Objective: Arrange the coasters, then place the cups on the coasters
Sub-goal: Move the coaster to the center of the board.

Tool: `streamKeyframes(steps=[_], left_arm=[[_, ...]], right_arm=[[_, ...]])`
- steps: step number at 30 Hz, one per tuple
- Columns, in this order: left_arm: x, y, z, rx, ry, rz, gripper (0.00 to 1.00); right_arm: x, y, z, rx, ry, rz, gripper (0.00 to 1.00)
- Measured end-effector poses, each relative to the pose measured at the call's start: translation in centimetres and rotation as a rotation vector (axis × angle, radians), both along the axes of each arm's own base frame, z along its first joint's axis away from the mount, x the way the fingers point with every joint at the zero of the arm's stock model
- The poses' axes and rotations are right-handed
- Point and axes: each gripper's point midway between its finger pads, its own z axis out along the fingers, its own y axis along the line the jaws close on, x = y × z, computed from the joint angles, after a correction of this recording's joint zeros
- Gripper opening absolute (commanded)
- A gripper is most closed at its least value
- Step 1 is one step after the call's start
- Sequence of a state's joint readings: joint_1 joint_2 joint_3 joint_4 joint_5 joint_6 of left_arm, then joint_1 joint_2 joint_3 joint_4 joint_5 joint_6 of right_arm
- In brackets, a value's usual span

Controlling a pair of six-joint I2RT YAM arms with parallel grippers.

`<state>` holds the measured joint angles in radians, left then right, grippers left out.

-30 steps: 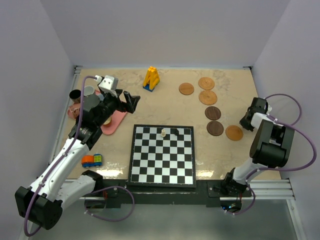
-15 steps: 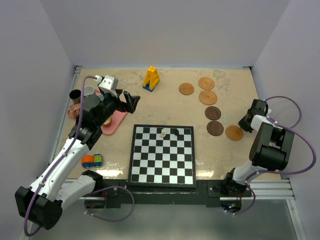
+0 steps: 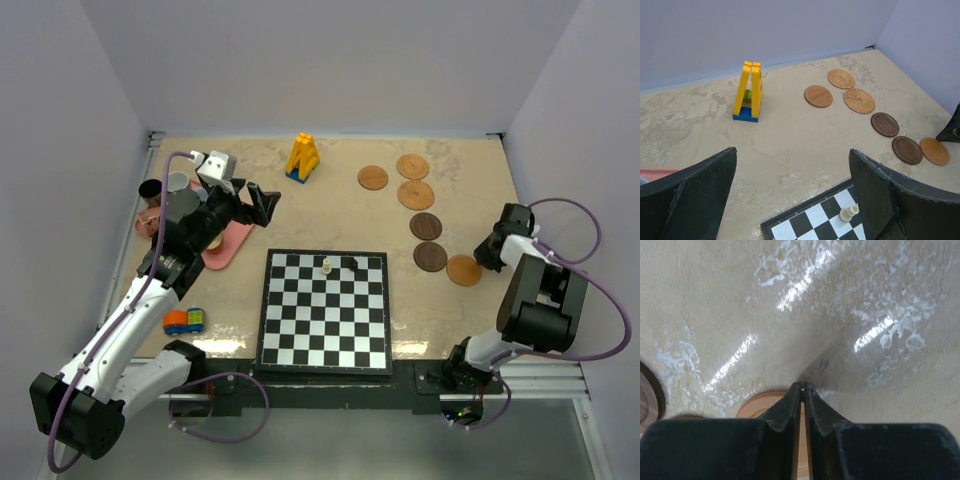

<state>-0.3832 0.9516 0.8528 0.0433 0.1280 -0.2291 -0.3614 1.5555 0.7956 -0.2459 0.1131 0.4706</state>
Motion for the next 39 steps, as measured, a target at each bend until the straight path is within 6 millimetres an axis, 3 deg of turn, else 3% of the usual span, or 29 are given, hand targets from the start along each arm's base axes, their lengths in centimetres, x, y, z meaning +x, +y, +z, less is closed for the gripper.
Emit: streamKeyframes(steps=[4,8,13,19,27,32,35,39], left_arm=[[-0.1,-0.2,0.0,0.0,0.0,-0.006,0.99],[-0.2,-0.3,0.0,0.0,-0.001,-0.011,0.98],[-0.2,-0.3,0.0,0.0,0.0,-0.011,0.98],[-0.2,-0.3,0.1,-0.001,-0.002,-0.01,0.98],[-0.2,-0.4,0.1,-0.013,0.006,-0.01,0.94],[-0.7,-2.0,-0.5,-0.008,0.019,-0.055,0.86],[-1.6,-4.5,-1.2,0.002,0.036,-0.124,0.8],[-4.0,-9.7,-3.2,0.026,0.08,-0.266,0.65]], right_arm=[[-0.9,0.5,1.6,-0.004,-0.02,-0.002,0.21],[-0.1,0.6,5.9,-0.04,-0.152,0.008,0.21],[0.2,1.1,8.5,-0.044,-0.228,0.029,0.19],[0.2,2.9,8.9,0.015,-0.257,0.084,0.17],[-1.0,5.5,6.2,0.08,-0.197,0.13,0.2],[-0.6,6.0,7.2,0.074,-0.222,0.144,0.24],[0.2,5.2,9.9,0.031,-0.261,0.134,0.25],[2.2,3.7,17.7,-0.076,-0.413,0.122,0.26]])
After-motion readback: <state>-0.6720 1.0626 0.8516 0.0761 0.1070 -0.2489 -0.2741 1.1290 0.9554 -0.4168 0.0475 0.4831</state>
